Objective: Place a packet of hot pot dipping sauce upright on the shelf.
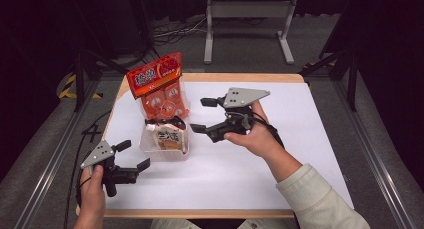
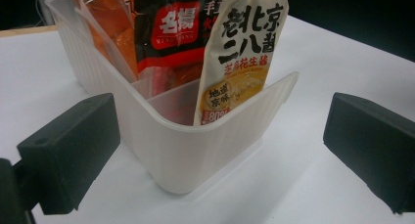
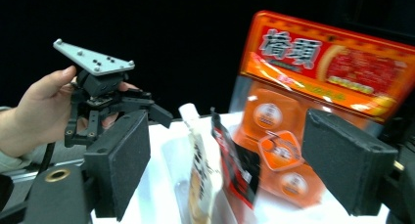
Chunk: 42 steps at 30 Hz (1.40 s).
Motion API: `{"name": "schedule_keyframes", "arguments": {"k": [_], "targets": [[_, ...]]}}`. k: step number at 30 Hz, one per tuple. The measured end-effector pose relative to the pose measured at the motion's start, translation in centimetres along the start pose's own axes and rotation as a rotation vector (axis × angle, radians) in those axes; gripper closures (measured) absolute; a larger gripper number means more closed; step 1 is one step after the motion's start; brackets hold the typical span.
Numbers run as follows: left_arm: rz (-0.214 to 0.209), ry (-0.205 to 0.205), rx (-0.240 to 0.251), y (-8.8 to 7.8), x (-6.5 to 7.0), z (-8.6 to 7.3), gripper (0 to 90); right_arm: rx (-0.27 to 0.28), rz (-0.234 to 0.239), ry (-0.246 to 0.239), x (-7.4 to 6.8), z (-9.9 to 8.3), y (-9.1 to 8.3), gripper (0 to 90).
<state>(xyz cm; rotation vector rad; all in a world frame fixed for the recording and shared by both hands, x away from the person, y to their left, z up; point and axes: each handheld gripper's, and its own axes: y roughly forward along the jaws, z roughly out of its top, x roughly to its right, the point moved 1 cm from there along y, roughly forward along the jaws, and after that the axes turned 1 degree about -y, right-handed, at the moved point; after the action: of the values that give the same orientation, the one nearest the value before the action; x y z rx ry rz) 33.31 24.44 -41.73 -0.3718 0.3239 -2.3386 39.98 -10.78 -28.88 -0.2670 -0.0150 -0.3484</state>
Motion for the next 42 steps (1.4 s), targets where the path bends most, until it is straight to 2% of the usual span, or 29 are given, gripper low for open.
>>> {"name": "schedule_keyframes", "arguments": {"k": [3, 7, 9, 13, 16, 20, 23, 25, 29, 31, 33, 35, 36, 39, 42], "targets": [[-0.006, 0.017, -0.019, 0.0, 0.1, 0.0, 0.9, 0.010, -0.017, 0.002, 0.0, -0.3, -1.2, 16.9], [-0.026, 0.021, -0.006, -0.3, 0.3, 0.1, 0.8, 0.000, -0.059, -0.035, -0.2, -0.9, -3.8, 15.3], [-0.030, 0.032, 0.000, -0.3, 0.3, 0.1, 0.7, -0.001, -0.084, -0.033, -0.3, -1.4, -5.4, 14.8], [-0.028, 0.051, 0.007, -0.3, 0.5, 0.2, 0.7, 0.004, -0.145, -0.025, -0.2, -2.5, -8.1, 14.0], [-0.022, 0.057, 0.017, -0.3, 0.7, 0.2, 0.7, -0.015, -0.219, -0.002, 0.3, -3.8, -10.5, 13.6], [-0.026, 0.067, 0.017, -0.1, 0.8, 0.1, 0.8, -0.041, -0.293, 0.020, 0.7, -5.5, -13.1, 11.7], [-0.025, 0.067, 0.018, 0.0, 0.9, 0.0, 0.9, -0.037, -0.337, 0.019, 0.7, -6.5, -14.7, 11.2], [-0.032, 0.083, 0.016, 0.0, 1.0, 0.0, 0.9, -0.023, -0.361, 0.018, 0.6, -7.5, -15.9, 10.5], [-0.034, 0.089, 0.020, 0.1, 1.3, 0.0, 0.7, -0.015, -0.404, 0.023, 0.6, -10.0, -17.6, 9.7], [-0.037, 0.088, 0.021, 0.2, 1.3, -0.1, 0.8, -0.029, -0.416, 0.025, 0.7, -10.6, -17.9, 8.5], [-0.044, 0.080, 0.021, 0.3, 1.3, -0.3, 0.8, -0.042, -0.455, 0.020, 0.8, -11.9, -18.5, 8.0], [-0.049, 0.067, 0.027, 0.4, 1.3, -0.5, 0.8, -0.054, -0.471, 0.044, 0.9, -13.3, -18.9, 7.5], [-0.054, 0.067, 0.029, 0.5, 1.2, -0.7, 0.8, -0.063, -0.490, 0.070, 1.1, -14.6, -19.1, 7.3], [-0.066, 0.060, 0.036, 0.6, 1.1, -0.9, 0.8, -0.084, -0.504, 0.117, 1.5, -16.5, -19.3, 6.3], [-0.071, 0.076, 0.029, 0.7, 1.1, -1.1, 0.8, -0.105, -0.531, 0.135, 1.7, -17.9, -19.5, 5.8]]}}
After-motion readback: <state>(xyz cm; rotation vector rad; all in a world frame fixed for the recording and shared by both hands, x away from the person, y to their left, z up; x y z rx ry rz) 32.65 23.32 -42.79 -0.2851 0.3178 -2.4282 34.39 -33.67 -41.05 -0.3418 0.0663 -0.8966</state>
